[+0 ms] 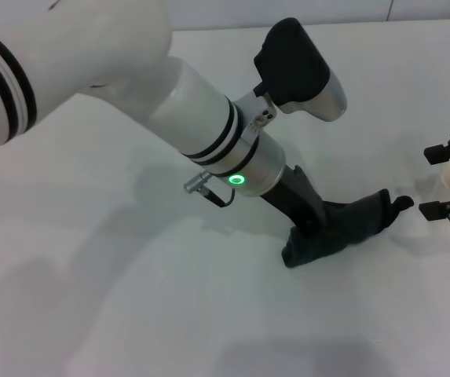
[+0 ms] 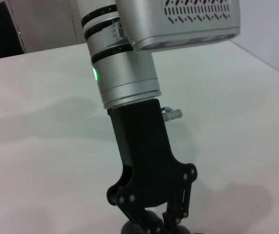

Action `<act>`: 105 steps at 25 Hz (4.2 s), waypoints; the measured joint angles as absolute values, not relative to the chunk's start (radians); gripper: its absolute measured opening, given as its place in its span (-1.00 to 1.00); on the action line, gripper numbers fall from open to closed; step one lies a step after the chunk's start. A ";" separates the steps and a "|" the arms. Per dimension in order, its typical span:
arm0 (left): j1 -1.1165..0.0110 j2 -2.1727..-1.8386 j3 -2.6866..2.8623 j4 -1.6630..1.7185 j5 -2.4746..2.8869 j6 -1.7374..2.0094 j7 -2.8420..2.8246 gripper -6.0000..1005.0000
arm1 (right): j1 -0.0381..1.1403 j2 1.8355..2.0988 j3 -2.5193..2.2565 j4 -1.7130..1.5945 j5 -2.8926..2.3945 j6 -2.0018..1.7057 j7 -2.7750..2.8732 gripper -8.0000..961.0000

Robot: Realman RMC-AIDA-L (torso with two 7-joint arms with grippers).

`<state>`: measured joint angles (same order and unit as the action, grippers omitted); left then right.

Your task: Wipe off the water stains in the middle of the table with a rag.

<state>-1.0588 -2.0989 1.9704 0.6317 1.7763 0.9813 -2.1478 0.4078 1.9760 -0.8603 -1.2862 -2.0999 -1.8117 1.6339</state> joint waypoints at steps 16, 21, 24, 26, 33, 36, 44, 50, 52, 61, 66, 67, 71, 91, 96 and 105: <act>-0.866 -2.087 1.740 0.897 2.208 1.116 -2.337 -0.72 | 0.382 1.979 -0.857 -1.306 -2.100 -1.821 1.636 0.78; -0.842 -2.087 1.738 0.938 2.217 1.177 -2.350 -0.72 | 0.384 1.985 -0.864 -1.307 -2.100 -1.823 1.637 0.78; -0.838 -2.086 1.732 0.940 2.236 1.200 -2.367 -0.72 | 0.384 1.986 -0.866 -1.308 -2.100 -1.824 1.637 0.78; -0.830 -2.086 1.727 0.948 2.251 1.206 -2.376 -0.72 | 0.381 1.987 -0.866 -1.309 -2.100 -1.825 1.637 0.78; -0.783 -2.085 1.725 1.043 2.366 1.240 -2.437 -0.71 | 0.380 1.986 -0.861 -1.309 -2.100 -1.827 1.637 0.78; -0.749 -2.085 1.710 1.094 2.378 1.267 -2.435 -0.71 | 0.380 1.986 -0.857 -1.309 -2.100 -1.827 1.637 0.78; -0.696 -2.083 1.654 1.143 2.380 1.292 -2.415 -0.71 | 0.383 1.983 -0.856 -1.308 -2.101 -1.824 1.647 0.78; -0.677 -2.083 1.615 1.140 2.381 1.298 -2.414 -0.70 | 0.384 1.984 -0.856 -1.307 -2.101 -1.824 1.647 0.78; -0.670 -2.083 1.605 1.142 2.381 1.302 -2.413 -0.58 | 0.385 1.984 -0.858 -1.307 -2.102 -1.825 1.647 0.78; -0.544 -2.082 1.527 1.293 2.354 1.322 -2.344 -0.02 | 0.381 1.983 -0.858 -1.307 -2.102 -1.825 1.648 0.78; -0.447 -2.081 1.427 1.365 2.260 1.361 -2.234 -0.02 | 0.379 1.982 -0.856 -1.306 -2.101 -1.826 1.648 0.78; -0.435 -2.081 1.412 1.372 2.239 1.374 -2.210 -0.02 | 0.379 1.982 -0.856 -1.306 -2.100 -1.826 1.648 0.78; -0.385 -2.080 1.353 1.392 2.164 1.435 -2.114 -0.02 | 0.379 1.981 -0.856 -1.306 -2.100 -1.828 1.649 0.78; -0.254 -2.079 1.157 1.468 1.986 1.679 -1.845 -0.02 | 0.378 1.988 -0.841 -1.298 -2.099 -1.829 1.654 0.78; -0.248 -2.078 1.145 1.452 1.983 1.698 -1.804 -0.02 | 0.379 1.988 -0.840 -1.298 -2.097 -1.828 1.660 0.78; -0.246 -2.078 1.131 1.425 1.982 1.703 -1.774 -0.02 | 0.377 1.994 -0.841 -1.298 -2.097 -1.826 1.660 0.78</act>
<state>-0.2456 -2.0785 1.1307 1.4253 1.9823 1.7029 -1.7743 0.3773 1.9935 -0.8406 -1.2977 -2.0966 -1.8256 1.6597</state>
